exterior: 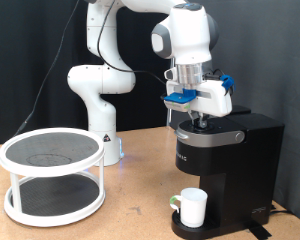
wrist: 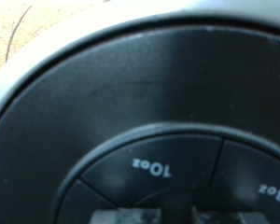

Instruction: Make a cup of coffee with the keurig machine

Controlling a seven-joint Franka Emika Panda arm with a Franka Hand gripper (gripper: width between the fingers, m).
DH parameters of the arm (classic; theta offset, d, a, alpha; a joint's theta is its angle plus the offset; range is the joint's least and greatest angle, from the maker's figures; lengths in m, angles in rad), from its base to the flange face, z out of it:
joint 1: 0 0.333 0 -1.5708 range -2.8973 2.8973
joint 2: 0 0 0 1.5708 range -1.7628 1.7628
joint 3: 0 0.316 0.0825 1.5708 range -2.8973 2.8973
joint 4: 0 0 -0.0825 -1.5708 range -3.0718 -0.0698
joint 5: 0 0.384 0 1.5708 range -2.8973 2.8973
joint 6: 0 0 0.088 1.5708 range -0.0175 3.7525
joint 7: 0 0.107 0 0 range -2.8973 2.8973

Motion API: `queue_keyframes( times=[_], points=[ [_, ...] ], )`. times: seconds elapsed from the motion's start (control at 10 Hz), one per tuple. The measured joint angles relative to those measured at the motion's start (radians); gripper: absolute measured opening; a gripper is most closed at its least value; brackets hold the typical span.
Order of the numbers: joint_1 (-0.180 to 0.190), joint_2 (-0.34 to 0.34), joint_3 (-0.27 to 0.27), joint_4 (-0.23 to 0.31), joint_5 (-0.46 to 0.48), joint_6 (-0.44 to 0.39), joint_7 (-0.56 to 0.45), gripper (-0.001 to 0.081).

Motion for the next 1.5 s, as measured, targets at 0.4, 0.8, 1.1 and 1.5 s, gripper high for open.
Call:
queue_keyframes(
  times=[0.4,0.8,1.1,1.5],
  points=[
    [-0.004,0.036,-0.006,0.044,-0.002,-0.043,0.001,0.0],
    [-0.004,0.039,-0.006,0.048,-0.002,-0.046,-0.006,0.0],
    [-0.004,0.036,-0.007,0.046,0.017,-0.042,-0.036,0.0],
    [-0.004,0.015,-0.009,0.016,0.096,0.001,-0.123,0.0]
  ],
)
